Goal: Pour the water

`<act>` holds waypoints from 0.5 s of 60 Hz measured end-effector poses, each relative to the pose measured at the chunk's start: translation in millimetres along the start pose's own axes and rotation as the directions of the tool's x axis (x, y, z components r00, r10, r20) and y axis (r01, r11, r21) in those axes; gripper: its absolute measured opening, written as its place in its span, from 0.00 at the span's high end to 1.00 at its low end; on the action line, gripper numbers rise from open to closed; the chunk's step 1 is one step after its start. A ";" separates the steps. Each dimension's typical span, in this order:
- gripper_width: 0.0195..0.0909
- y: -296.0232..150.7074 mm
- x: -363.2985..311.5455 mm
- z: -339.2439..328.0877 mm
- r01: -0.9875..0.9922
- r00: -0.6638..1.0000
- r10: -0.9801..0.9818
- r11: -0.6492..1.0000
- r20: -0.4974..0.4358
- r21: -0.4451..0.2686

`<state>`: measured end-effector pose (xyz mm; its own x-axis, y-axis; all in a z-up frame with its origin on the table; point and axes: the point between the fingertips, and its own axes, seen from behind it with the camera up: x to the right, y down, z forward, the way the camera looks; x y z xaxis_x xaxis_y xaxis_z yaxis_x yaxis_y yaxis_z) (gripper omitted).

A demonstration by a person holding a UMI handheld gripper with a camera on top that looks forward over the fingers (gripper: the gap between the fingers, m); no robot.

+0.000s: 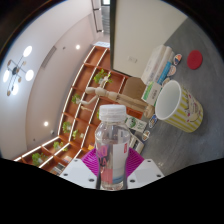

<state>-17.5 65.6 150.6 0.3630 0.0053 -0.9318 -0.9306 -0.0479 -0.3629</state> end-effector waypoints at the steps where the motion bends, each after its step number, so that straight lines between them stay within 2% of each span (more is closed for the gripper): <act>1: 0.81 -4.4 -0.7 0.6 -0.039 0.999 0.039 0.999 0.007 0.008; 6: 0.81 -24.1 -5.5 -3.3 -0.218 0.976 0.217 0.975 0.029 0.040; 9: 0.81 -31.2 -4.8 4.6 -0.328 0.944 0.326 0.944 0.040 0.034; 18: 0.81 -54.0 -2.3 9.0 -0.614 0.788 0.608 0.788 0.093 0.051; 27: 0.81 -73.0 2.4 5.3 -0.764 0.643 0.749 0.642 0.161 0.061; 30: 0.81 -73.5 3.4 8.6 -0.775 0.629 0.762 0.630 0.154 0.053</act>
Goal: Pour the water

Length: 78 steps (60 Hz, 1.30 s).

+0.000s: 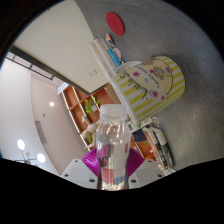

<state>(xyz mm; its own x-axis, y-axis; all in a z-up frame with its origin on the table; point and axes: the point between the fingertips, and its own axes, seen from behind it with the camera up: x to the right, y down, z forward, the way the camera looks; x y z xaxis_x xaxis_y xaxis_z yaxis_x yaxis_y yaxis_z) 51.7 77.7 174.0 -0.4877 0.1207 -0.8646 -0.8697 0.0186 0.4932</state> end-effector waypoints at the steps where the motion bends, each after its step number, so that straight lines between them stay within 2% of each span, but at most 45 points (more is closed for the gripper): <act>1: 0.81 0.4 1.0 0.9 0.004 1.000 -0.004 1.000 -0.005 -0.005; 13: 0.81 7.9 1.9 -0.1 0.051 0.998 -0.053 0.998 -0.038 -0.033; 21: 0.80 19.1 -15.7 1.5 0.414 0.906 -0.420 0.906 -0.061 -0.094; 27: 0.80 4.0 -31.4 2.1 0.772 0.608 -0.784 0.621 -0.128 -0.135; 33: 0.80 -26.5 -64.7 2.0 0.960 0.208 -0.962 0.236 -0.177 -0.152; 37: 0.78 -62.2 -84.3 1.7 0.988 -0.063 -0.968 -0.025 -0.241 -0.156; 42: 0.78 -103.9 -113.5 -8.2 0.935 -0.348 -0.873 -0.295 -0.341 -0.199; 48: 0.78 -158.8 -125.4 -19.4 0.846 -0.533 -0.731 -0.446 -0.426 -0.294; 51: 0.78 -199.6 -124.0 -20.4 0.823 -0.568 -0.684 -0.472 -0.457 -0.317; 52: 0.78 -192.1 -127.9 -25.5 0.823 -0.568 -0.675 -0.465 -0.470 -0.327; 54: 0.78 -211.1 -123.2 -26.4 0.825 -0.565 -0.666 -0.456 -0.487 -0.333; 59: 0.78 -265.6 -105.9 -21.4 0.855 -0.519 -0.677 -0.413 -0.521 -0.314; 60: 0.78 -250.7 -112.1 -25.9 0.858 -0.513 -0.676 -0.404 -0.529 -0.317; 65: 0.77 -281.3 -103.7 -24.5 0.871 -0.491 -0.677 -0.380 -0.548 -0.311; 77: 0.77 -306.2 -73.4 -14.1 0.885 -0.462 -0.705 -0.327 -0.538 -0.331; 78: 0.77 -304.8 -76.9 -14.3 0.886 -0.462 -0.708 -0.341 -0.534 -0.314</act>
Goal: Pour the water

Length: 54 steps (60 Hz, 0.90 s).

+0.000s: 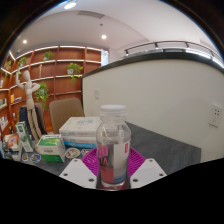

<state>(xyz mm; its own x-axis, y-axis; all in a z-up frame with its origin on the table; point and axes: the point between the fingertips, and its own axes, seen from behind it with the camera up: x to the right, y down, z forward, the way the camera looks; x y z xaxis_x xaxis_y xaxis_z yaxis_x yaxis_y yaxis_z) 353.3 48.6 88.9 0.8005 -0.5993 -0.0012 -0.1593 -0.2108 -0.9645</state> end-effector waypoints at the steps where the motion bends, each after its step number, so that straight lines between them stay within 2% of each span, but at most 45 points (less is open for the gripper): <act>1: 0.77 -1.7 0.0 0.0 0.003 1.000 -0.003 1.000 0.000 0.011; 7: 0.71 0.0 -0.8 -0.7 0.017 1.000 -0.017 1.000 0.003 0.023; 14: 0.58 -0.5 0.2 -2.0 0.012 1.000 -0.012 0.999 -0.005 0.038; 16: 0.55 5.5 0.6 -1.6 0.009 1.000 -0.009 1.000 -0.007 0.020; 18: 0.48 17.7 2.9 -0.2 0.011 1.000 -0.011 1.000 -0.008 -0.012; 22: 0.27 31.9 3.5 -3.0 0.023 1.000 -0.023 0.998 -0.001 -0.055; 24: 0.22 36.2 1.2 -4.7 0.023 1.000 -0.022 0.998 0.017 -0.058; 34: 0.14 44.2 -21.3 -48.9 0.005 0.990 0.002 0.999 0.144 -0.050; 43: 0.14 39.3 -32.0 -117.7 0.040 0.968 -0.031 0.999 0.249 -0.029; 54: 0.14 16.4 -31.2 -199.8 0.072 0.952 -0.067 0.997 0.300 -0.004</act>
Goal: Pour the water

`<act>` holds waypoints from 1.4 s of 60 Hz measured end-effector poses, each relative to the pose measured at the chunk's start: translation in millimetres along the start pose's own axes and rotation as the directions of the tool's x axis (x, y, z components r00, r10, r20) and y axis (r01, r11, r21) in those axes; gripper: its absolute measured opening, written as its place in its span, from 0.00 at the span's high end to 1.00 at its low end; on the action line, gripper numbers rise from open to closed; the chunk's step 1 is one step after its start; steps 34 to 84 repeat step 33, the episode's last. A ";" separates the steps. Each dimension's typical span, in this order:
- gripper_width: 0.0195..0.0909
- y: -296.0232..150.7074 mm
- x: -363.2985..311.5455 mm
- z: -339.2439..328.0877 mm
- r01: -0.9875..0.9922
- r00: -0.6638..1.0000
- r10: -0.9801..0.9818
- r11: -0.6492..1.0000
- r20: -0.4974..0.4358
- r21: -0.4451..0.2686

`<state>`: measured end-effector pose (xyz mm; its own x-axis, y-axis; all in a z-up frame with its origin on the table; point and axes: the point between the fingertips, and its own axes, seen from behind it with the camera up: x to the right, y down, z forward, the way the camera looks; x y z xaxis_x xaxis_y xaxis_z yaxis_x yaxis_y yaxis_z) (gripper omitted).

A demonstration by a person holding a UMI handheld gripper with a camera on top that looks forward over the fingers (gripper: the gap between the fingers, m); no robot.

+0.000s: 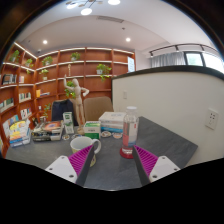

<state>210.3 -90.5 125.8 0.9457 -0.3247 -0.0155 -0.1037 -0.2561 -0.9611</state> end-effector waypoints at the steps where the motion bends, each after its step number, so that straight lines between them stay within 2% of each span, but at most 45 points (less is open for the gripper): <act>1: 0.14 -2.3 -2.5 -5.8 0.001 1.000 -0.001 1.000 0.005 0.005; 5: 0.14 -6.2 -14.4 -23.2 -0.003 0.999 0.002 1.000 0.048 0.011; 10: 0.14 -21.0 -39.0 -48.6 -0.047 0.990 0.038 0.997 0.136 0.062; 23: 0.15 -37.6 -77.5 -78.3 -0.055 0.969 0.030 0.994 0.245 0.097; 33: 0.16 -34.7 -73.8 -80.6 0.021 0.976 -0.040 0.996 0.213 0.091; 84: 0.16 -34.7 -73.8 -80.6 0.021 0.976 -0.040 0.996 0.213 0.091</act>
